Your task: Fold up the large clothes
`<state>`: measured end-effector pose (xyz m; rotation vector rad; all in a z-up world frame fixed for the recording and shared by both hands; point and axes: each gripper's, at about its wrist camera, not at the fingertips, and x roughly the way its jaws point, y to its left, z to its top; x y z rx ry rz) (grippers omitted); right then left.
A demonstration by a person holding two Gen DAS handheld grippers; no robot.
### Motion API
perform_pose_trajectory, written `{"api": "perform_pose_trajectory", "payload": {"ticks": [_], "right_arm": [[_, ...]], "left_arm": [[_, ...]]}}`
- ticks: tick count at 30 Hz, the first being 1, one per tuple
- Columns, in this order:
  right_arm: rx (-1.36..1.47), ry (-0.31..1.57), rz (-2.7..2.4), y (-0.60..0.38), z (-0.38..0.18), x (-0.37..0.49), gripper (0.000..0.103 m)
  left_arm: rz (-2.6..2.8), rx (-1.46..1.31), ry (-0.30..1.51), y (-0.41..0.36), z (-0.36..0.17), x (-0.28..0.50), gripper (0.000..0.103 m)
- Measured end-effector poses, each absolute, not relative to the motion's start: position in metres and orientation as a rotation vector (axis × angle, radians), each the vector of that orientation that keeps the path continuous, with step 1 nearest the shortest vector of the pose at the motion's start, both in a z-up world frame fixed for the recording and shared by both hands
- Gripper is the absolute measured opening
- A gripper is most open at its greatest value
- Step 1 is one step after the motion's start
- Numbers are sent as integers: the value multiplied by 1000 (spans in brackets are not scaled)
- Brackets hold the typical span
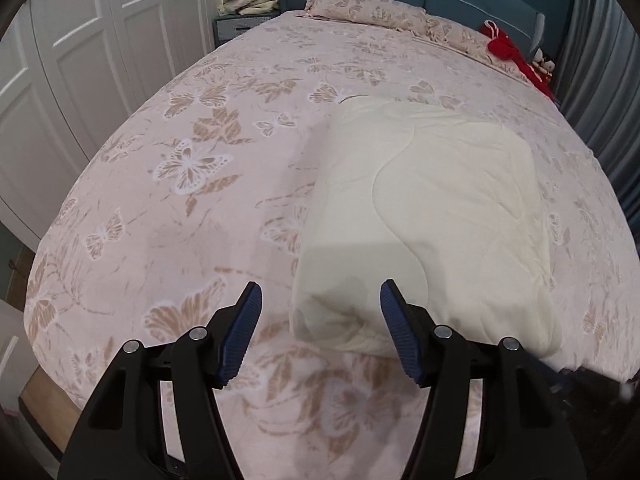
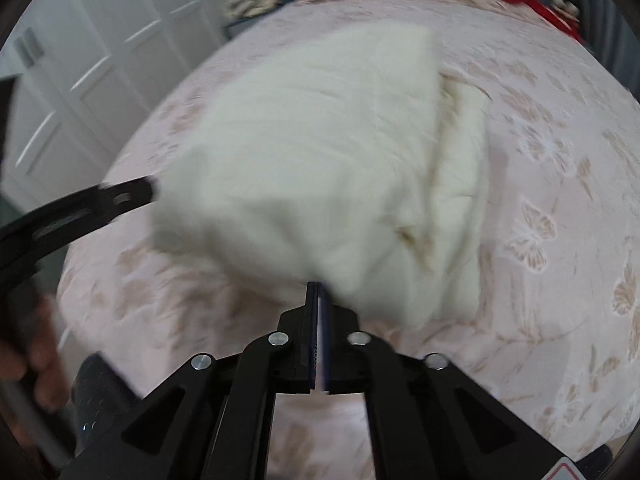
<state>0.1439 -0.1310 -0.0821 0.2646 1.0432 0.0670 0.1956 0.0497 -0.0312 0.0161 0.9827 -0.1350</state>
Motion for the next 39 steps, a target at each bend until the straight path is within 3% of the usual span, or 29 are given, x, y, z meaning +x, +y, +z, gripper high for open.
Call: {"api": "perform_pose_trajectory", "payload": {"ticks": [12,17,19,22,24,26,29,39], "right_arm": [[253,1154,1,-149,-122,169,0],[297,1064,7,-146,-92,125,1],[275,993,6,-146,-69,112,5],[219,899,-17,-146,-38,97,19],[196,838,-35,-147,-21,88,47],[158,787,-66,-145,-10,76,56],[128,768,-99,-141,-8,63,61],[144,759,-144,-134,-17,28,61]], "left_arm": [[-166,63,1077,17,-69,202,60],[-167,55,1082,24,-66,193,60],[-167,52,1072,27,-61,186,60],[-181,39,1047,27,-50,173,63],[-181,52,1023,24,-42,163,69],[-175,72,982,19,-33,149,77],[-168,86,937,15,-24,133,81],[-166,107,883,7,-22,91,82]]}}
